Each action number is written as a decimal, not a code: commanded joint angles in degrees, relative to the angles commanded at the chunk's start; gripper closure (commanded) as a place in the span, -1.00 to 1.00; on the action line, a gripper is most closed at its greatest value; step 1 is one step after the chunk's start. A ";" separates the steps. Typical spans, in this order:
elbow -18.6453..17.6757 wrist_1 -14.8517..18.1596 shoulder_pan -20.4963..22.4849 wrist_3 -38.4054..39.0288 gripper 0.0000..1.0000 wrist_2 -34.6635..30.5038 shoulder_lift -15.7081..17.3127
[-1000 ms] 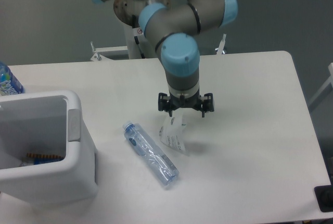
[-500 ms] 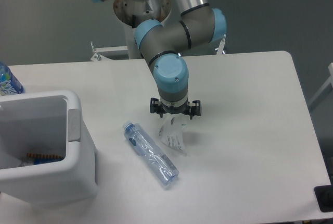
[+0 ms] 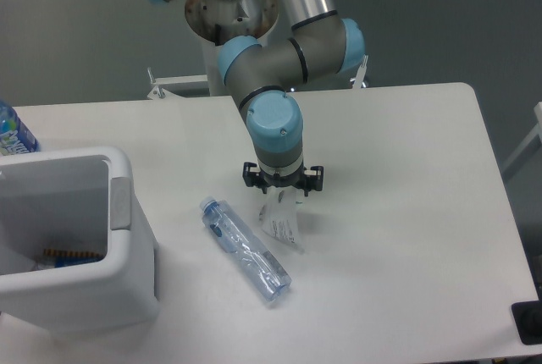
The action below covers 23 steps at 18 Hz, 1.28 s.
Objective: Place the trash in the trash can
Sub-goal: 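Lower the open gripper onto the crumpled white wrapper, then close the gripper on the wrapper and lift it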
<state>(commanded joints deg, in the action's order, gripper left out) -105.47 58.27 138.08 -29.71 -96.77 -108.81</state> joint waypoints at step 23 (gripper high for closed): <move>11.59 0.09 8.44 8.76 1.00 33.74 14.06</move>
<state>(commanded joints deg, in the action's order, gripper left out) -93.88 58.36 146.51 -20.95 -63.03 -94.75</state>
